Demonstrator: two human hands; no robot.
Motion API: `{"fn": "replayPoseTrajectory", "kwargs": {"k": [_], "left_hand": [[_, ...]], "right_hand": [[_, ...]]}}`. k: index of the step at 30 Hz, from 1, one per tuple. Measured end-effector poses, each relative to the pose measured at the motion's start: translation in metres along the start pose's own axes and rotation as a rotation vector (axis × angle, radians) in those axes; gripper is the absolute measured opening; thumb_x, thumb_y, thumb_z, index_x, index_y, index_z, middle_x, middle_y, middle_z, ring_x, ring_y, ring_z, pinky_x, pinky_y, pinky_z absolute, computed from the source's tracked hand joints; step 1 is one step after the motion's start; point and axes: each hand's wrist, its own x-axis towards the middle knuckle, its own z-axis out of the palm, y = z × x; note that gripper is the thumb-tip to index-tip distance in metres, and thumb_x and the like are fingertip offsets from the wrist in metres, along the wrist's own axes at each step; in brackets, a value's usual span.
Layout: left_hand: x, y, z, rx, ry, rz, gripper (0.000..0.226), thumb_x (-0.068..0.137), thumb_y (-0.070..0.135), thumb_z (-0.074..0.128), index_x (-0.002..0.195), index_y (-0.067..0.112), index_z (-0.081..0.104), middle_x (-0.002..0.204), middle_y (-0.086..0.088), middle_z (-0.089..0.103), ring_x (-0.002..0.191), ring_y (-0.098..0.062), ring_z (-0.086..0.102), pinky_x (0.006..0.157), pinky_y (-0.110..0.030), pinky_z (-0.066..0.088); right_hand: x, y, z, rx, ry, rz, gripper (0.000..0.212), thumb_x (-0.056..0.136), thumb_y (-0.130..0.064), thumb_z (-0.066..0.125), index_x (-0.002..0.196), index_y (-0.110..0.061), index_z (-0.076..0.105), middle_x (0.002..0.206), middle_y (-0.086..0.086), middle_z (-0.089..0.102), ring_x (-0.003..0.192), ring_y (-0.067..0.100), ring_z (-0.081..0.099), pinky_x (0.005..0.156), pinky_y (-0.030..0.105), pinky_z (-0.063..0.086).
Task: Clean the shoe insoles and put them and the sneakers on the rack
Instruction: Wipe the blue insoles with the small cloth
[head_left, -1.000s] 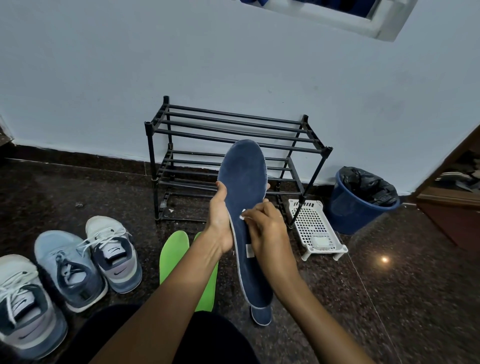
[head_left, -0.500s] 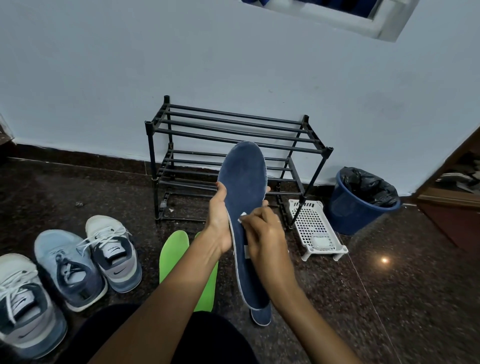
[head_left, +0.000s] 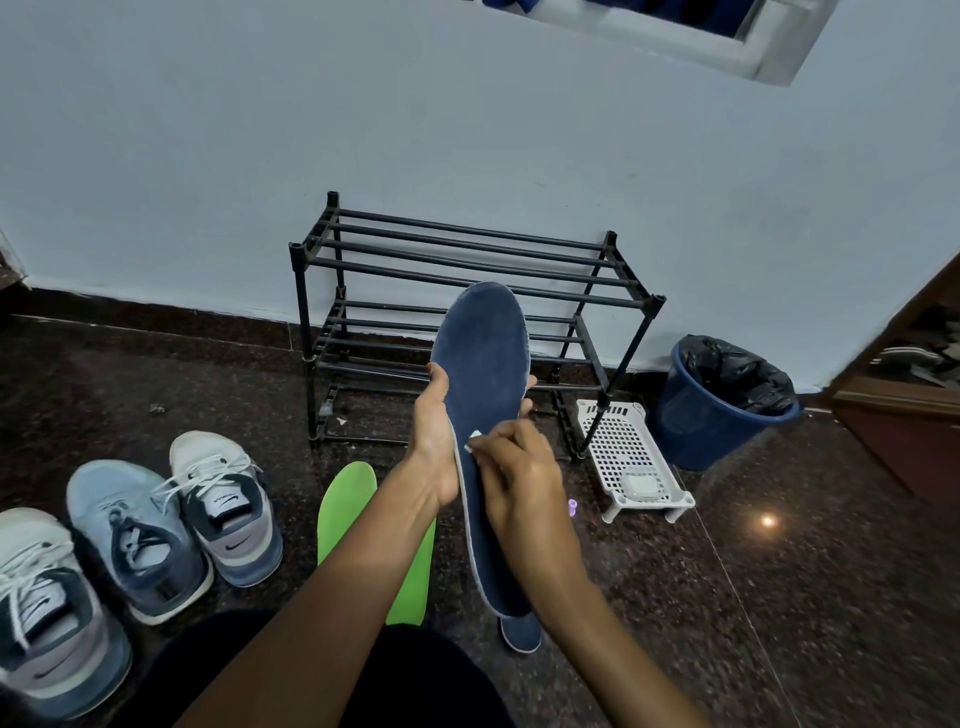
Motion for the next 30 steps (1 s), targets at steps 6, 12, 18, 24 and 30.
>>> {"fn": "replayPoseTrajectory", "kwargs": {"k": [6,12,18,24,30], "left_hand": [[0.0,-0.001,0.001,0.031,0.007,-0.009,0.077,0.094,0.063,0.017,0.123,0.004,0.057,0.122,-0.019,0.063,0.101,-0.027,0.063,0.082,-0.031,0.054],[0.0,-0.002,0.001,0.011,0.009,-0.03,0.078,0.093,0.064,0.019,0.122,0.002,0.058,0.118,-0.019,0.064,0.097,-0.027,0.064,0.079,-0.031,0.055],[0.002,-0.001,-0.001,-0.02,0.02,-0.021,0.075,0.094,0.063,0.02,0.125,0.004,0.056,0.121,-0.02,0.062,0.088,-0.026,0.066,0.068,-0.03,0.056],[0.001,-0.002,0.0,-0.017,0.009,-0.034,0.079,0.093,0.064,0.018,0.122,0.003,0.057,0.121,-0.02,0.062,0.098,-0.028,0.063,0.079,-0.032,0.054],[-0.001,0.0,0.002,-0.065,-0.009,-0.02,0.076,0.094,0.062,0.017,0.125,0.003,0.054,0.128,-0.021,0.057,0.078,-0.025,0.065,0.059,-0.028,0.051]], "right_hand": [[0.001,0.004,-0.001,-0.031,-0.012,0.009,0.022,0.084,-0.01,0.048,0.09,-0.002,0.067,0.086,0.001,0.052,0.082,0.015,0.048,0.075,0.003,0.031],[0.005,0.007,0.0,-0.005,0.027,0.031,0.023,0.086,-0.009,0.046,0.09,0.0,0.066,0.086,-0.001,0.049,0.081,0.02,0.05,0.076,0.009,0.036],[-0.012,-0.002,0.0,-0.039,0.001,-0.032,0.032,0.088,-0.022,0.04,0.088,-0.003,0.066,0.086,0.005,0.054,0.079,0.014,0.046,0.072,0.012,0.033],[0.005,0.012,-0.001,-0.07,0.014,0.036,0.019,0.082,-0.002,0.049,0.09,0.0,0.066,0.087,0.006,0.054,0.082,0.022,0.051,0.074,0.01,0.034],[-0.018,-0.004,-0.001,0.011,-0.015,-0.034,0.03,0.088,-0.022,0.043,0.087,-0.005,0.068,0.084,0.003,0.057,0.078,0.016,0.051,0.074,0.005,0.031]]}}
